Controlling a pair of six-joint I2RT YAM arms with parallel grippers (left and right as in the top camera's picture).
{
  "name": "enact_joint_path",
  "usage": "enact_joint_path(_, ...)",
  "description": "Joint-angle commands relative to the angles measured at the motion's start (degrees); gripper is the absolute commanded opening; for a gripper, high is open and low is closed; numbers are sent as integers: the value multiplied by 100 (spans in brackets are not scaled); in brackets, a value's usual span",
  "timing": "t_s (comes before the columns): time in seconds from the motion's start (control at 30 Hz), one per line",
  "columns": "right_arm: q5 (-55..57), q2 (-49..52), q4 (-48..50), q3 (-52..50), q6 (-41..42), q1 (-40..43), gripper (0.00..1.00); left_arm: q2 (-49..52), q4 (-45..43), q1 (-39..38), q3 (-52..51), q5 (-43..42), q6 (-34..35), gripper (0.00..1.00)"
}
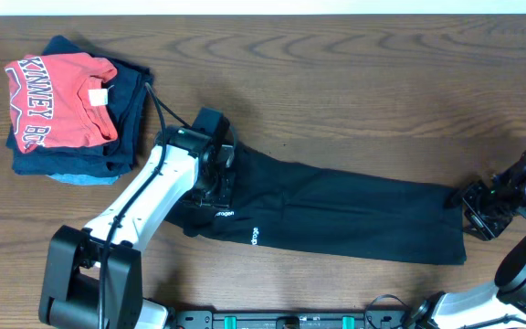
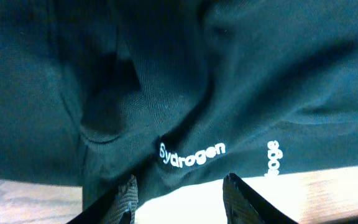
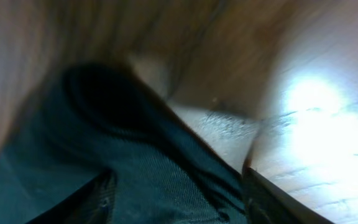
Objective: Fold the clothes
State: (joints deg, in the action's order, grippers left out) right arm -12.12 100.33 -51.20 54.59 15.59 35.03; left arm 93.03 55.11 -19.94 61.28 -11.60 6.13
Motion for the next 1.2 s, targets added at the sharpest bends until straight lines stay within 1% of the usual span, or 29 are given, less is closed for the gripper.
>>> enact_joint_path(0.0, -146, 61, -59, -44, -291, 15, 62, -46, -68, -2, -74, 50, -13, 46)
enact_joint_path(0.1, -133, 61, -72, -208, -341, 15, 54, -46, -170, -2, -74, 50, -13, 46)
enact_joint_path(0.17, 20, 61, 74, -393, -334, 17, 50, -46, -247, -2, -74, 50, -11, 46)
enact_joint_path(0.27, 116, 61, 426, -566, -264, 15, 49, -46, -409, -2, -74, 52, -13, 46)
enact_joint_path(0.33, -243, 48, 647, -562, -522, 15, 49, -46, -605, -2, -74, 52, -13, 46)
enact_joint_path(0.4, -597, 20, 728, -560, -713, 15, 54, -44, -855, -2, -81, 50, -13, 45)
enact_joint_path(0.5, -632, -94, 752, -540, -713, 15, 54, -4, -1270, -13, -166, 31, -13, 25)
enact_joint_path(0.57, -629, -302, 743, -501, -680, 17, 55, 105, -1497, -13, -249, 26, -15, 15)
enact_joint_path(0.6, -612, -424, 717, -479, -610, 17, 56, 164, -1580, -20, -293, 26, -15, 13)
enact_joint_path(0.8, -616, -1526, 415, -409, -227, 15, 70, 750, -2284, -17, -544, 11, -278, 6)
enact_joint_path(0.87, -660, -1792, 363, -409, -234, 15, 71, 955, -2452, -15, -551, 68, -393, 6)
enact_joint_path(0.97, -656, -2009, 317, -409, -299, 15, 73, 1220, -2618, 83, -551, 479, -378, 6)
enact_joint_path(1.07, -651, -2004, 295, -442, -437, -24, 74, 1401, -2658, 385, -551, 1266, 61, 6)
enact_joint_path(1.1, -649, -1987, 315, -470, -455, -52, 75, 1427, -2664, 542, -551, 1412, 146, 6)
enact_joint_path(1.17, -612, -1910, 428, -560, -455, -122, 76, 1438, -2736, 872, -551, 1419, 164, 6)
